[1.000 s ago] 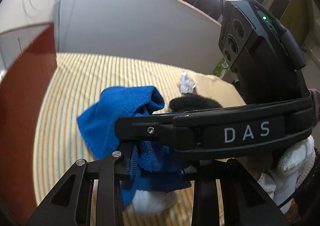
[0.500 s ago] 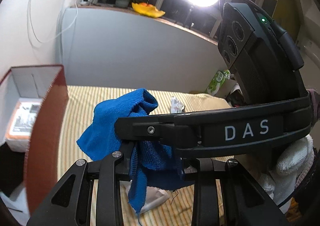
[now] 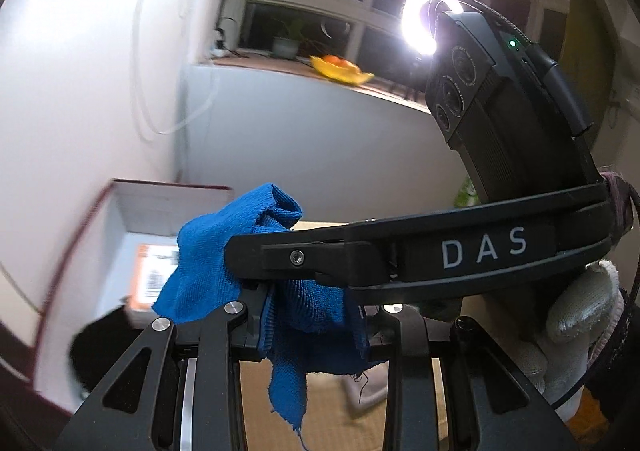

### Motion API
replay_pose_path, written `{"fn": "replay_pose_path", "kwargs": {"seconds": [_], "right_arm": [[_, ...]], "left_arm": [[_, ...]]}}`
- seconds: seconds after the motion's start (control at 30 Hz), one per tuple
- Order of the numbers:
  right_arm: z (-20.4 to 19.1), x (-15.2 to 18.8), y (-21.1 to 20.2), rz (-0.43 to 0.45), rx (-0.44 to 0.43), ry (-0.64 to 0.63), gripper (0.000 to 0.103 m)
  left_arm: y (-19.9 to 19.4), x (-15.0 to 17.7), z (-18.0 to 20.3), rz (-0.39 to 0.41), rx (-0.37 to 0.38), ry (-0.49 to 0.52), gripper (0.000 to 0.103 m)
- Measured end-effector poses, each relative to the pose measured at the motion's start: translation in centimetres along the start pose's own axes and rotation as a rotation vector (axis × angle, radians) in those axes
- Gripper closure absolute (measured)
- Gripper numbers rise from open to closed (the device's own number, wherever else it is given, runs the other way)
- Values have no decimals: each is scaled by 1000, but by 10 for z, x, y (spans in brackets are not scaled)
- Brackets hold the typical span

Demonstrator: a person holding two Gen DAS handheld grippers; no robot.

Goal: Organize soft objects
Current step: 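Carry the towel into the shoebox and open the right tool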

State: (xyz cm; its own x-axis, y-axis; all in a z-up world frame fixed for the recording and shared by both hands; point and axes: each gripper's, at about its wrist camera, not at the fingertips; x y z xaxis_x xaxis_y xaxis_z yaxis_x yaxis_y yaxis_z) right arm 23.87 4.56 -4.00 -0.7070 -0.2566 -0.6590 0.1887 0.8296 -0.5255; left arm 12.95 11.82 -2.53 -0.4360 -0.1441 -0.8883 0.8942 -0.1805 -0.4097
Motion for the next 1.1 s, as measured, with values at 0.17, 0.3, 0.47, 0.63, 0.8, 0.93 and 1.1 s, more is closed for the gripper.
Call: {"fn": "replay_pose_path", "kwargs": {"seconds": [0.17,0.3,0.47,0.63,0.8,0.93,1.1], "right_arm": [[-29,-5,36,-26,-61,-25,68],[-42,-1,66,-63,-84,-34,68],[-47,4,94,-99,-92,-32,68],[-51,5,107,-115,-83,-37,68],[-50,0,104,-98,-47,-37,66],[-41,-2,92,-73,-16,-25,52],[-26,3,61,-57,25,-29,45]], "left_arm": [[-20,1,-35,16,-80,-24,75],[-25,9,-55,5,-126,-47,75],[-22,15,-72,-13,-168,-65,75],[-20,22,-87,-24,-218,-71,75],[-18,32,-92,-43,-288,-56,75],[-20,33,-92,-37,-295,-62,75],[-28,33,-85,-15,-258,-87,75]]}}
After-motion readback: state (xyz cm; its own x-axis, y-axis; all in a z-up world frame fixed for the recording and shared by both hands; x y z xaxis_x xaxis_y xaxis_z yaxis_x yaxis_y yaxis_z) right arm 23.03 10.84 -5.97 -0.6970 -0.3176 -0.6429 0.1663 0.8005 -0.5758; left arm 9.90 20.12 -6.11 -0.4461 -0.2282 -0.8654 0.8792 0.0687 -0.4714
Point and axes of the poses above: each gripper's, at about its wrist camera, not at the fingertips, and y roughly the way its jaws point, z to its right, x to its underside, and after that the axes turned 10 degrees about z, right-handed
